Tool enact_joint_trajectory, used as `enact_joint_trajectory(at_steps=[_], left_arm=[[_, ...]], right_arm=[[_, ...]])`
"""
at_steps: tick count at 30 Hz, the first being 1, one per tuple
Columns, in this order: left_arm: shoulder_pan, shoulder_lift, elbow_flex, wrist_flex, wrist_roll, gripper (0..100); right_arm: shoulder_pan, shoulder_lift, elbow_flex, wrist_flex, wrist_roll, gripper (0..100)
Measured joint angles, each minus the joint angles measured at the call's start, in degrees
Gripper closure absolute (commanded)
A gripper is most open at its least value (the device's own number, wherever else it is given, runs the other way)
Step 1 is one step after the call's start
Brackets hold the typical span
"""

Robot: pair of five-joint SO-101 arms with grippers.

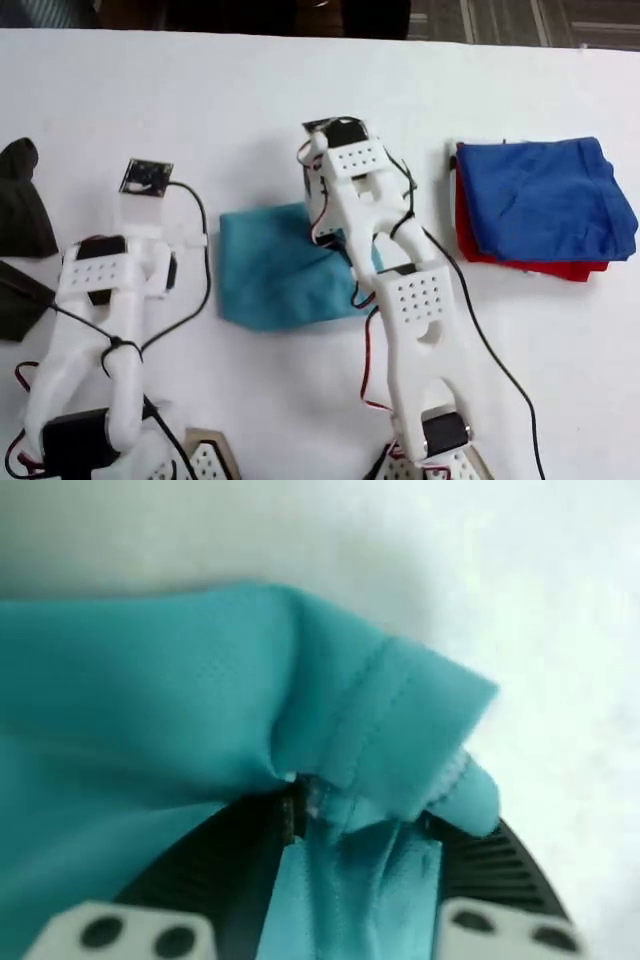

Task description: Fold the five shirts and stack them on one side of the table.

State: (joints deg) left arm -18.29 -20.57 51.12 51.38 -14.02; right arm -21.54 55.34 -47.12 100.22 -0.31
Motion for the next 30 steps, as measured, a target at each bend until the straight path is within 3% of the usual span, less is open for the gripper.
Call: enact_joint_trajectory(at_steps=[4,9,18,21,25,30], left_arm=[[0.00,0.00,1.23,-2.11,0.00,94],[0.00,0.00,1.23,-2.29,0.00,94],[0.00,0.00,1.23,-2.29,0.00,94],[0.00,0.00,1.23,-2.29,0.00,94],[0.00,0.00,1.23,-2.29,0.00,94],[0.00,0.00,1.23,-2.37,0.00,94]], right_arm=[[0.18,-4.48,4.57,0.00,-3.16,77.7],[0.18,-6.15,7.47,0.00,-4.22,67.5],[-2.29,-5.45,7.56,0.00,-4.22,67.4],[-3.16,-2.55,6.68,0.00,-4.40,73.8],[-3.25,0.00,6.15,0.00,-4.40,98.1],[-2.55,0.09,5.10,0.00,-4.31,97.8]])
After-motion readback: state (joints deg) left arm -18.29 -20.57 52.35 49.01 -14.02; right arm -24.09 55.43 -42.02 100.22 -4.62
